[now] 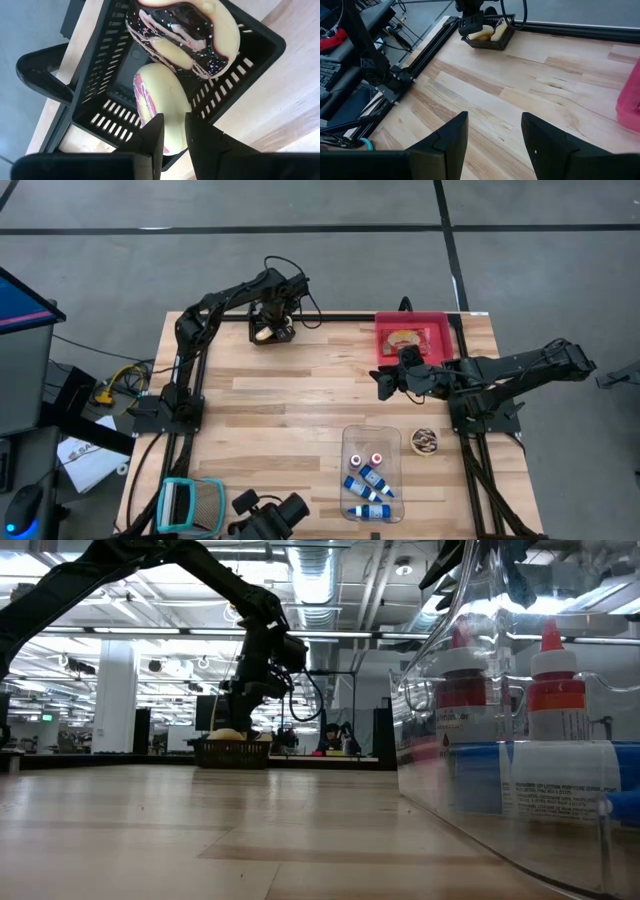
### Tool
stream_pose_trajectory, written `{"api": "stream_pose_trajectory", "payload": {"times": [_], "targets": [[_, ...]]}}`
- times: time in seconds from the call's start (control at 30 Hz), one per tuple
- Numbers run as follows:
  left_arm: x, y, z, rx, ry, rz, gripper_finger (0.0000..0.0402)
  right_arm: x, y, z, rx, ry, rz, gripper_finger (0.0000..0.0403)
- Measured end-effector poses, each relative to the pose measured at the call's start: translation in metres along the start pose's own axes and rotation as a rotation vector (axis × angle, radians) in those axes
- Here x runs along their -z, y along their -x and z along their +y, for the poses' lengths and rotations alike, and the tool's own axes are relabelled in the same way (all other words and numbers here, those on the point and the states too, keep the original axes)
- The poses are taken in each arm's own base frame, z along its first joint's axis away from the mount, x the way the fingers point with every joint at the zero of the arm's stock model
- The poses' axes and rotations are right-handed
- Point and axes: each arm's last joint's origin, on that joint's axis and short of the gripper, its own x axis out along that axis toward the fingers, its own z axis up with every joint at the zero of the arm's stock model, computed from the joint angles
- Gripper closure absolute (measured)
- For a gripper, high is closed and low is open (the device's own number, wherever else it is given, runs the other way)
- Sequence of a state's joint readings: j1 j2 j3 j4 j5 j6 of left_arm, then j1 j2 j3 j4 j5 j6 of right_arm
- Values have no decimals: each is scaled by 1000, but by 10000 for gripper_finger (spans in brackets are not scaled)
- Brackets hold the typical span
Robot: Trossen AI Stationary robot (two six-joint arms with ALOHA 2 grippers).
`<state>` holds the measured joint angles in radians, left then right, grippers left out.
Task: Pick & Place Food Item
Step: Put the pink donut into the black bin
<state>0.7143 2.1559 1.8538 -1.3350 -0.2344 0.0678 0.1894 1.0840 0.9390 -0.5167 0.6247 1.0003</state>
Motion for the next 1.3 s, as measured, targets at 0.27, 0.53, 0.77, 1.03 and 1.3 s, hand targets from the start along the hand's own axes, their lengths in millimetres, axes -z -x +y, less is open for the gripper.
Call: {"api": "stream_pose_trajectory", "payload": {"times": [0.27, 0.53, 0.77, 1.03, 1.3], "targets": [[1, 0, 0, -1, -4, 6, 319, 0, 0, 0, 0, -3, 0, 226], [1, -1, 4, 19, 6, 8, 299, 0, 0, 0, 0, -3, 0, 226], [7, -15, 7, 38, 15, 61, 322, 0, 0, 0, 0, -6, 0, 226], [6, -14, 9, 32, 36, 24, 394, 0, 0, 0, 0, -6, 0, 226], [9, 4, 16, 38, 154, -74, 400, 0, 0, 0, 1, 5, 0, 226]]}}
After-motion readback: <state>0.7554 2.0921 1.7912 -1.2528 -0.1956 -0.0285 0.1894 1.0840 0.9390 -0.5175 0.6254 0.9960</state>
